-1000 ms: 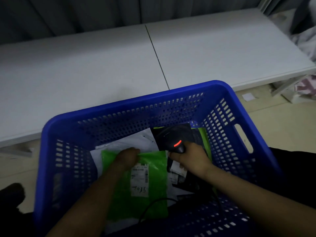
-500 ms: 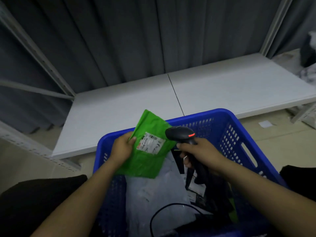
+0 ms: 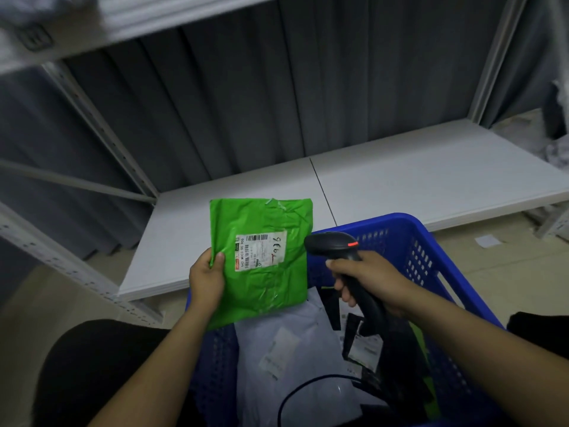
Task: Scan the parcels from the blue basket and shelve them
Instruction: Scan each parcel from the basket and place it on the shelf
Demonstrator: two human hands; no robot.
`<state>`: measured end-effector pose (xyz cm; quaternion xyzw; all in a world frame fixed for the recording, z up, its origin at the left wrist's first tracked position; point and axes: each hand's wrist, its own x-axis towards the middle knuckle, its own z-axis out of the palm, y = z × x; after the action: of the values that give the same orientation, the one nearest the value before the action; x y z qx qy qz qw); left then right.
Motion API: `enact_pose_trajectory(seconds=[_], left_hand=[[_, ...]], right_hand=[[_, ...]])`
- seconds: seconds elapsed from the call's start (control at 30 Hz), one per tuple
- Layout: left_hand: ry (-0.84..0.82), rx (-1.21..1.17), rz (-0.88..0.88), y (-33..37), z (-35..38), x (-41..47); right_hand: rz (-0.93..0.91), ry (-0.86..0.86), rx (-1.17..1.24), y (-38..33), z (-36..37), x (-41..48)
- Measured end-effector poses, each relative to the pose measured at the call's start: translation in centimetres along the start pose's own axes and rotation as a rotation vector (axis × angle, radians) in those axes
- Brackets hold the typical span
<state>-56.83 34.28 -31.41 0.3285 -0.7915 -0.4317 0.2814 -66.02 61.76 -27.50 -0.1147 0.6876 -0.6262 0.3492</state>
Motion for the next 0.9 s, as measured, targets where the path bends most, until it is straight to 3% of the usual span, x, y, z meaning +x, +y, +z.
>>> enact_pose_trajectory(seconds=[0.43,0.67,0.9], left_hand=[[0.005,-0.017,-0.025,0.2,1.2,0.5],[0.057,-0.173,-0.093,1.7,1.8,5.6],[0.143,-0.270,-0.196,2.1,4.6,15.9]], right_hand=[[0.002,-0.016,0.040,-0.7,0.3,0.7],[-0.042,0.175,-0.079,-2.9,-0.1,4.0],[-0.087,0.278,-0.086,-7.1,0.6,13.2]])
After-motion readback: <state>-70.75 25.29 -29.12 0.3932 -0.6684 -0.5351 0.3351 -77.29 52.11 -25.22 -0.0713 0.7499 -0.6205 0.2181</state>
